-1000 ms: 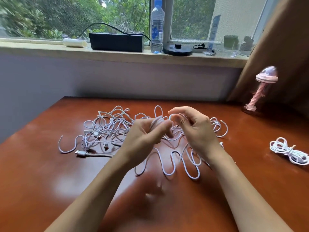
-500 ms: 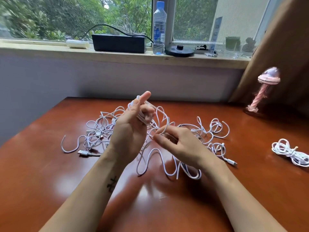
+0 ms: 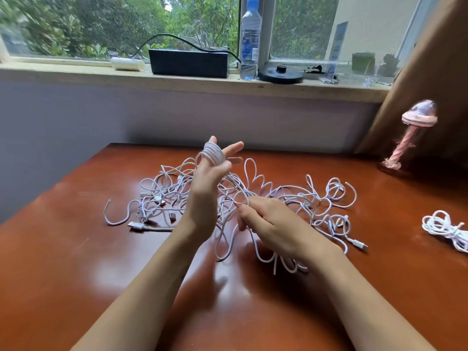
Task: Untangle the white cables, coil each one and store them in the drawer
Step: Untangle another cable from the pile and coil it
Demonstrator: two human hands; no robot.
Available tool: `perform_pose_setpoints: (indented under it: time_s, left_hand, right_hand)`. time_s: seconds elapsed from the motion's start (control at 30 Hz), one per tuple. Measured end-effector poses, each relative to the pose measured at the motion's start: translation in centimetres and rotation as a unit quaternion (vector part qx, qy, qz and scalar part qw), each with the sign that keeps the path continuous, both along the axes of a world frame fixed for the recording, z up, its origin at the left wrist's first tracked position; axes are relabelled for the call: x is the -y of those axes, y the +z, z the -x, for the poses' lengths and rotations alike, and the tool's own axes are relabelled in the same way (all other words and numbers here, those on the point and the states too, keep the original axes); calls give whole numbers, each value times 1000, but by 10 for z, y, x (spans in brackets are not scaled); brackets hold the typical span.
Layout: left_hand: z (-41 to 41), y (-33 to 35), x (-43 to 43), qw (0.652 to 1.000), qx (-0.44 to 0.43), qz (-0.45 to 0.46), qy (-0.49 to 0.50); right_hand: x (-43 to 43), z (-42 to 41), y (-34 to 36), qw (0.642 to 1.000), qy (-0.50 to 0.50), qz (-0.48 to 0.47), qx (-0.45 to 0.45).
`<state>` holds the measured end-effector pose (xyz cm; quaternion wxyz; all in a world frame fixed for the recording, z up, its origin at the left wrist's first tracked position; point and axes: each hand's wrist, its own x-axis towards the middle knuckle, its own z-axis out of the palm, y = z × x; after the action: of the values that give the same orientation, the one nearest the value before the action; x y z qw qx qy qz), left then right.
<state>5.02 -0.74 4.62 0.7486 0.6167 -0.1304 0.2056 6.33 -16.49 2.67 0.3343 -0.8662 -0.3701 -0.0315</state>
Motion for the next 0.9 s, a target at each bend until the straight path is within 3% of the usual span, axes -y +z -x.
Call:
perform_pose_setpoints:
  time_s: [0.1,0.23,0.33,0.43,0.6,0.77,0.9]
  left_hand:
    - [1,-7,2,985,11,-171,36]
    - [-3,-16,-6,921,80,-363,116]
    - [-12,-23,-13,860,105,-462,190]
    - [-14,-25,-18,840,94,-492,207]
    - [-5,-13,-11,853,150,-470,169]
    - [0,-11,-6,911,111,-391,77]
    - [6,-8,1,946,43,-321,-14]
  right_hand:
    - [2,0,2,999,-15,-27,21]
    - [9,-6,5,992,-54,-64,94]
    - [16,-13,4,984,-66,-49,160]
    - [21,-20,5,974,-63,-54,210]
    - [31,-29,12,919,-107,-37,378]
    - [38,-25,23,891,-147,-44,428]
    - [45,-25,26,890,-163,-57,422]
